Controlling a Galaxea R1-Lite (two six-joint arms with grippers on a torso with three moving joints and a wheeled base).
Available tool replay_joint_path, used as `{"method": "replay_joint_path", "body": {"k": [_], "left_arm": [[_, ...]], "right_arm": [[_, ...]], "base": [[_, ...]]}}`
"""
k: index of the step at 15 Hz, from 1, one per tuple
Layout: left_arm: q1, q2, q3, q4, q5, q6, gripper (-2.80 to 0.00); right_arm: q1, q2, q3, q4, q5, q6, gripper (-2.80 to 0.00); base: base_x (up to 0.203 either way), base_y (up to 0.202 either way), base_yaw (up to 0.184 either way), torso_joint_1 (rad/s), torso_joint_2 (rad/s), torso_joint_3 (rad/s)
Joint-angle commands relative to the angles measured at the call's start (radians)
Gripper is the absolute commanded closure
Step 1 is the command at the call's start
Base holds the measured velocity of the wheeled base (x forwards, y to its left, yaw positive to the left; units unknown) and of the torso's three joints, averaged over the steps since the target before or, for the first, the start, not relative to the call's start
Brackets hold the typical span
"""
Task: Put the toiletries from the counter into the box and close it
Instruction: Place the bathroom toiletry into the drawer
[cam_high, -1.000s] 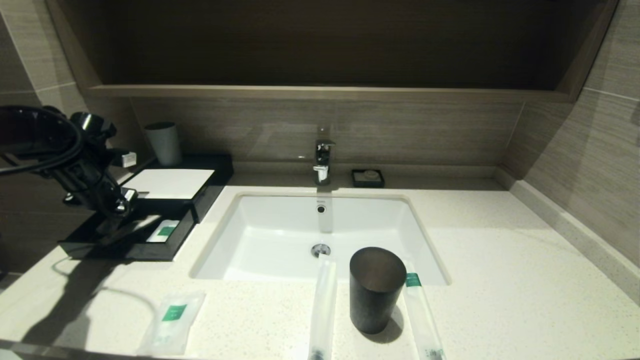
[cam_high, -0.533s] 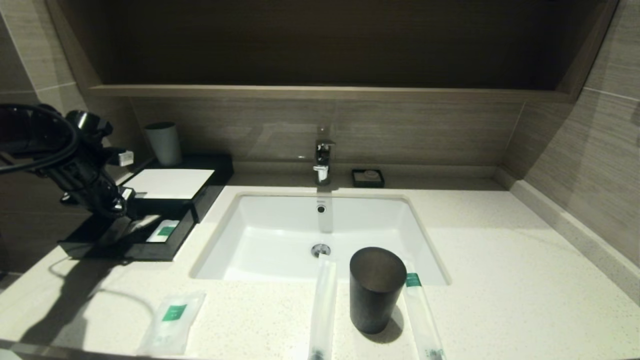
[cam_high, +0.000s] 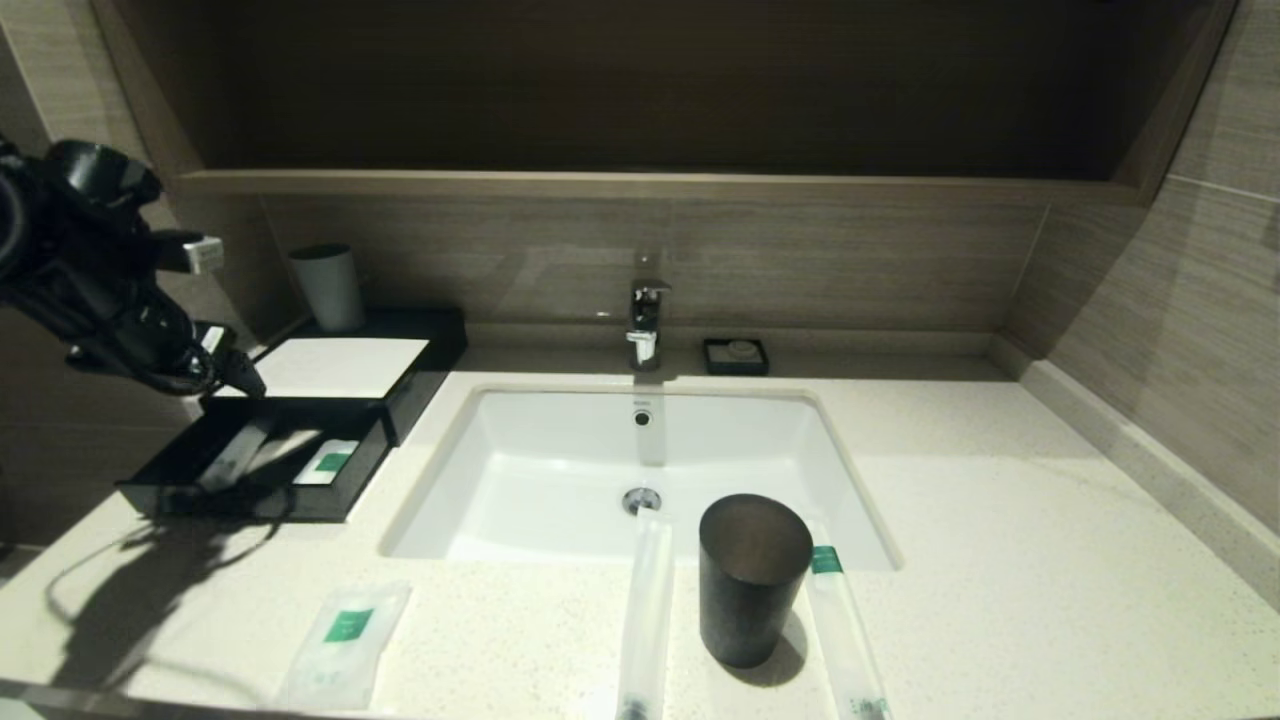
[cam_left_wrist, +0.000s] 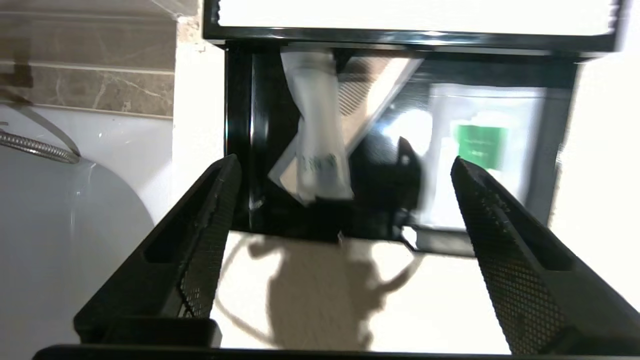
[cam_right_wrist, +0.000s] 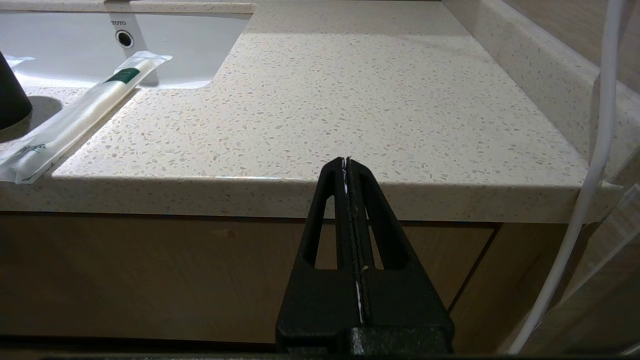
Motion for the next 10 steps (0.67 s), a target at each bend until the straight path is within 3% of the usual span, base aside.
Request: {"method": "replay_joint_path", "body": {"k": [1, 4, 9, 10], "left_arm": [[-0.005, -0.135, 0.028, 0.01, -0.045, -0.009, -2.8], [-0.063, -0.242, 0.112, 0.015, -0.142, -0.011, -2.8], [-0.14, -0.293, 0.199, 0.007, -0.173, -0.016, -2.8], [-0.144, -0.307, 0.212, 0.006, -0.184, -0.016, 0.0]], "right_arm": [[0.0, 0.0, 0.0, 0.0, 0.0, -0.001, 0.0], [0.0, 0.0, 0.0, 0.0, 0.0, -0.001, 0.0], [0.0, 0.0, 0.0, 0.0, 0.0, -0.001, 0.0], [0.0, 0.0, 0.0, 0.0, 0.0, -0.001, 0.0]], "base": [[0.0, 0.0, 0.0, 0.0, 0.0, 0.0], [0.0, 0.0, 0.0, 0.0, 0.0, 0.0], [0.0, 0.0, 0.0, 0.0, 0.0, 0.0], [0.0, 0.0, 0.0, 0.0, 0.0, 0.0]]}}
